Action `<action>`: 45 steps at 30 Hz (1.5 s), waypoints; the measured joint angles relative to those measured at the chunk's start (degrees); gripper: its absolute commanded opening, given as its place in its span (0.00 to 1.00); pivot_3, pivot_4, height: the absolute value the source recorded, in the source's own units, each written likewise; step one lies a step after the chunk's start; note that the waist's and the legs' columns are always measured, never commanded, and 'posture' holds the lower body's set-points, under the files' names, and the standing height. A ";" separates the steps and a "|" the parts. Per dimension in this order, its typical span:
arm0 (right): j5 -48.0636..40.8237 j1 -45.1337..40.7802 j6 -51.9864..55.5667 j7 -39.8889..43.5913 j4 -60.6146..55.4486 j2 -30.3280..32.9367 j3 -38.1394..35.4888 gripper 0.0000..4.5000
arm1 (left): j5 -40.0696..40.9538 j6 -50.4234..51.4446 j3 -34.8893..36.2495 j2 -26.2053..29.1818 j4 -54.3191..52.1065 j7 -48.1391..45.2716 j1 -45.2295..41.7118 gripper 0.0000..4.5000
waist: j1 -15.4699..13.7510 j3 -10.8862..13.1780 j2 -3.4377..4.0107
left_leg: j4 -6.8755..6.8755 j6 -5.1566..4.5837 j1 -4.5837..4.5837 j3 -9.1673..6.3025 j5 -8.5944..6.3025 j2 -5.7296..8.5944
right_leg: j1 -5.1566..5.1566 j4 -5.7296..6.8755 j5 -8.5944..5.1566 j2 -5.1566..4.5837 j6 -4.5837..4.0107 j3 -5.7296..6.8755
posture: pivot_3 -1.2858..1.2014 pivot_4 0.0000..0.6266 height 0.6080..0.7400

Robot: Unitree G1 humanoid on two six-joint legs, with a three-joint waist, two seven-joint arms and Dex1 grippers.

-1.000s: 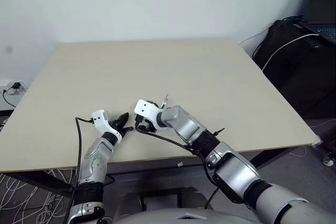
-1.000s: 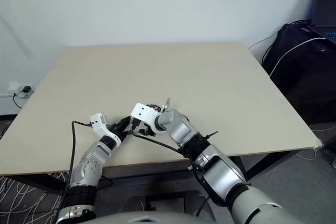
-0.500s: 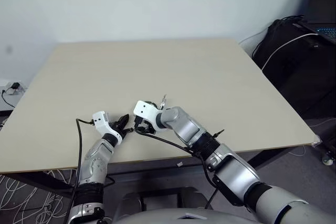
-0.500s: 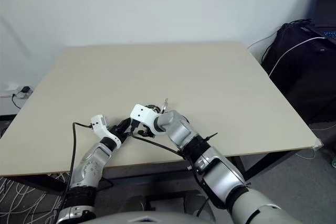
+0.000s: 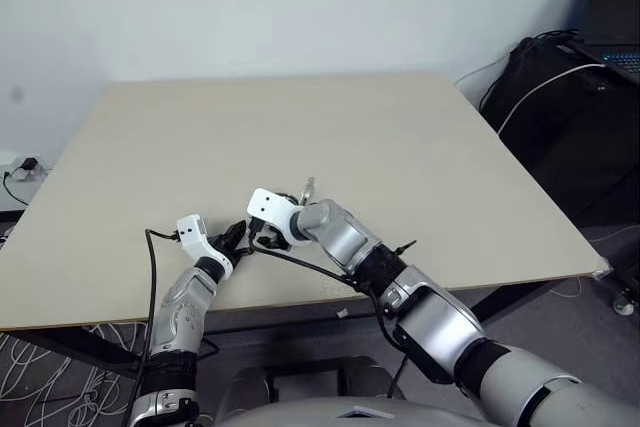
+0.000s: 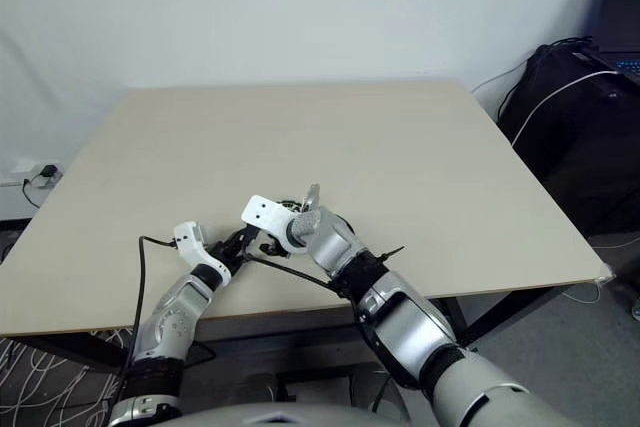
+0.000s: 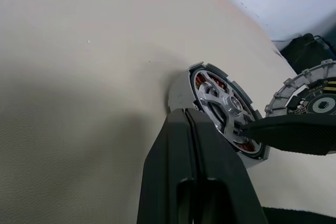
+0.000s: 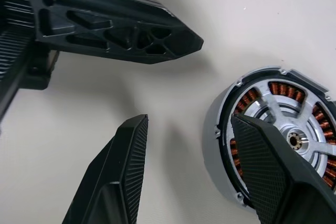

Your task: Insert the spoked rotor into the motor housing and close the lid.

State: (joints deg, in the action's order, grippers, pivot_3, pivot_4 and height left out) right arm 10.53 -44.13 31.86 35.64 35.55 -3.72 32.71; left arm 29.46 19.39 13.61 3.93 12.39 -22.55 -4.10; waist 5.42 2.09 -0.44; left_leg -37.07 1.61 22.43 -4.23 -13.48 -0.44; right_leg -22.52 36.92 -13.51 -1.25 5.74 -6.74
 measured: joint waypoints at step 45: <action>2.63 5.70 -2.35 1.88 -5.52 6.03 -1.15 0.03 | 0.89 0.37 -0.61 -0.75 -0.99 0.12 1.05 0.00 | -0.29 -0.04 0.00 | 0.07 0.12 0.11 -0.17 0.20 0.03 | -0.03 -0.04 -0.06 0.00 -0.38 0.12 | 0.52 0.00 1.00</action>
State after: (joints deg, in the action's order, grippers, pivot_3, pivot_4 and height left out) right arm 13.16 -38.43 29.51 37.52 30.03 2.31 31.56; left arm 30.35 19.76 13.00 3.18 11.40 -22.43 -3.05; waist 5.13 2.05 -0.44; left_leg -37.00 1.73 22.54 -4.40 -13.28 -0.41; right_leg -22.55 36.88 -13.57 -1.25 5.36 -6.62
